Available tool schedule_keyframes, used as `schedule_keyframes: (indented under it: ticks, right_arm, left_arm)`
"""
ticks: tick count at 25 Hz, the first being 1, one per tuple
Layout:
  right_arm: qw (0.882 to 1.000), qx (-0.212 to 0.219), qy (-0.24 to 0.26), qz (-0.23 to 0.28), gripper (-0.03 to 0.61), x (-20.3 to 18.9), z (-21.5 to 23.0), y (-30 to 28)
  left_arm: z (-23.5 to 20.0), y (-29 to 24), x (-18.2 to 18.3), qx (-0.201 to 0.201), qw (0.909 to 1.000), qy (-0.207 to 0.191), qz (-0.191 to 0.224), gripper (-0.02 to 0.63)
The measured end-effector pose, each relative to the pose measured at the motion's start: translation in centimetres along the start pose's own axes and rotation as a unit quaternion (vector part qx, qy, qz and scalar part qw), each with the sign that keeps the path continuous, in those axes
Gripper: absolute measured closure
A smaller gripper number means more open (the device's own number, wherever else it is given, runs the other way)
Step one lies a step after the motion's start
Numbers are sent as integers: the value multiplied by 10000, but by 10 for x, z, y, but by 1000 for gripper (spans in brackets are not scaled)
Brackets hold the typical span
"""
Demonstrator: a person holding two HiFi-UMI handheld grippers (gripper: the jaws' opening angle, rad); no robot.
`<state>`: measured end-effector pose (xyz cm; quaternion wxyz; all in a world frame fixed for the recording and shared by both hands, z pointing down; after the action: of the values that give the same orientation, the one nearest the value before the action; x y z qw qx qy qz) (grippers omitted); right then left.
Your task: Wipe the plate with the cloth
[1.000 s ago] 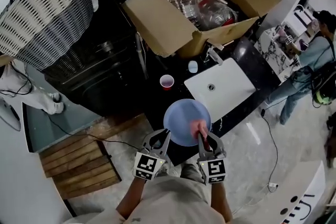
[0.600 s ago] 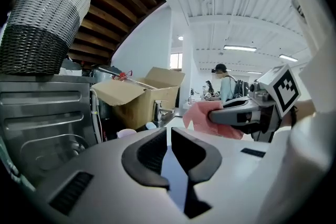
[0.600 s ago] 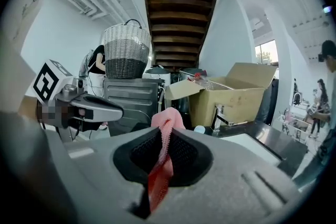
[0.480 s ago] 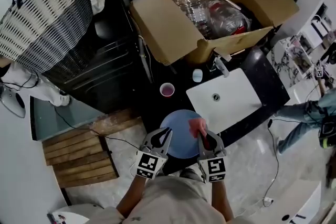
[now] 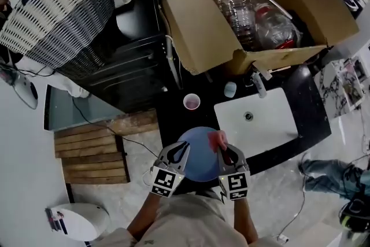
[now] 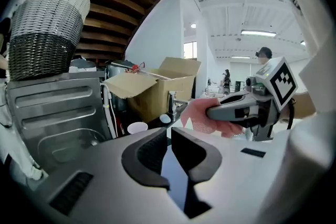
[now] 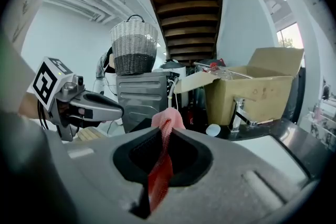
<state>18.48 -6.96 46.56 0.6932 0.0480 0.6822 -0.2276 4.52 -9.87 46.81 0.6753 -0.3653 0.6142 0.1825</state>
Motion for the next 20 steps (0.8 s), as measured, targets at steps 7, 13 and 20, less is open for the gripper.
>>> schedule_keyframes:
  ticks: [7, 13, 20]
  right_arm:
    - [9966, 750, 71, -337, 554, -17, 5, -24]
    - [9871, 1407, 164, -749, 554, -39, -7, -39]
    - [9779, 1809, 286, -1008, 554, -55, -29, -46]
  left_arm:
    - [-4, 3, -14, 608, 9979, 18, -233, 586]
    - [-7, 14, -31, 1040, 9935, 146, -441, 586]
    - [-8, 27, -55, 1212, 9893, 291, -752, 586]
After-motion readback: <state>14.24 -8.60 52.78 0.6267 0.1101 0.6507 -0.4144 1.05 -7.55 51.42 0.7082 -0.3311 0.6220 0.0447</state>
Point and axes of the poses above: the fingertips, and each gripper's own axes: y backward along the fingers, z to its right, x out of its top, the point moved 4 cm from there along y, backward along the fingers, and after that the axes turned 9 degrees about z, right-handed, at the moved point
